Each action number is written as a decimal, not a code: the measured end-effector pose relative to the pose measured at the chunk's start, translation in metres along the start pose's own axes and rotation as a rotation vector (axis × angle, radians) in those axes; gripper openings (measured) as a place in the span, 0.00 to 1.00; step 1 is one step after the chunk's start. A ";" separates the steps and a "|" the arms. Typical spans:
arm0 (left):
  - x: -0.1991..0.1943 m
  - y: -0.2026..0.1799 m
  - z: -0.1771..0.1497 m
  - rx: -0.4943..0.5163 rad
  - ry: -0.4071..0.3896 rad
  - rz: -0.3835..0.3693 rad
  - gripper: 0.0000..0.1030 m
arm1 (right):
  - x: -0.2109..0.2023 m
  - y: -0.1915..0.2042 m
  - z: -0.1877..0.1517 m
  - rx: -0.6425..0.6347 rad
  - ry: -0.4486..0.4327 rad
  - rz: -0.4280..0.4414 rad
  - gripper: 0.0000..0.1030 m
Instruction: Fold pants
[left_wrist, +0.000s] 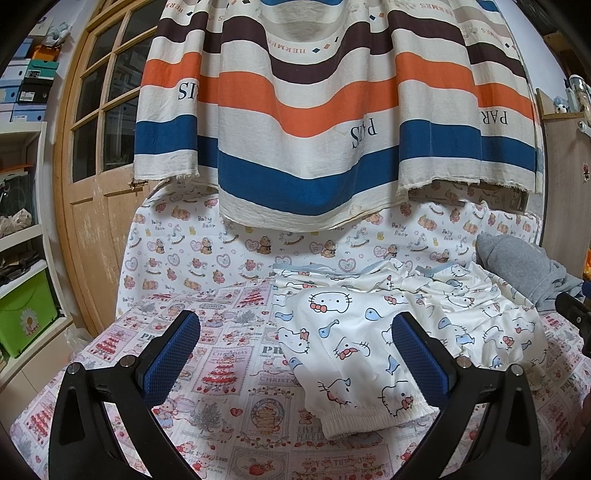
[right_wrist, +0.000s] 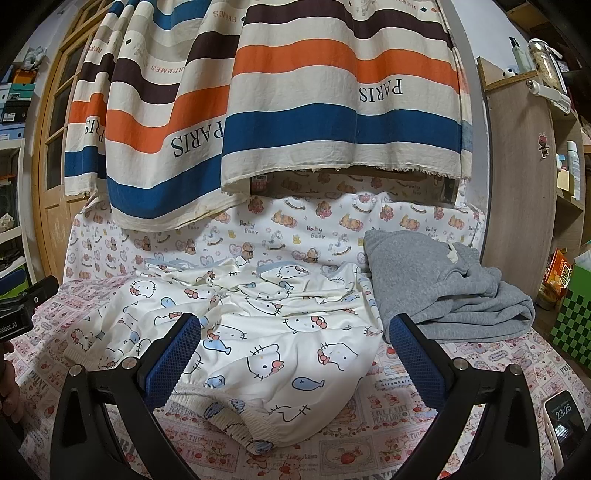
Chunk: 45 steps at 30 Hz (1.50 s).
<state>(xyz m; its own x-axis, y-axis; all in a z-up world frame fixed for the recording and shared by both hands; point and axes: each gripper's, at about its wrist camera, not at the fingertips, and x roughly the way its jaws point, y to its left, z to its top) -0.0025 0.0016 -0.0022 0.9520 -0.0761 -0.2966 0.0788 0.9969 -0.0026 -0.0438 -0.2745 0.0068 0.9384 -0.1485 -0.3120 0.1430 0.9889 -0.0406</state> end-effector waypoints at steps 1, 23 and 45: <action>0.000 0.001 0.000 -0.002 0.000 0.014 1.00 | 0.000 0.000 0.000 0.000 -0.001 0.000 0.99; 0.030 0.003 -0.003 -0.048 0.198 -0.157 0.74 | 0.043 -0.059 -0.014 0.337 0.269 0.249 0.77; 0.056 -0.029 -0.031 0.054 0.533 -0.185 0.40 | 0.045 -0.001 -0.041 0.045 0.526 0.186 0.20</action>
<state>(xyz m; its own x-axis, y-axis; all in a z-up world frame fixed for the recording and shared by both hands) 0.0394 -0.0305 -0.0485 0.6406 -0.2144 -0.7373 0.2587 0.9644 -0.0556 -0.0146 -0.2820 -0.0459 0.6674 0.0628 -0.7421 0.0141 0.9952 0.0969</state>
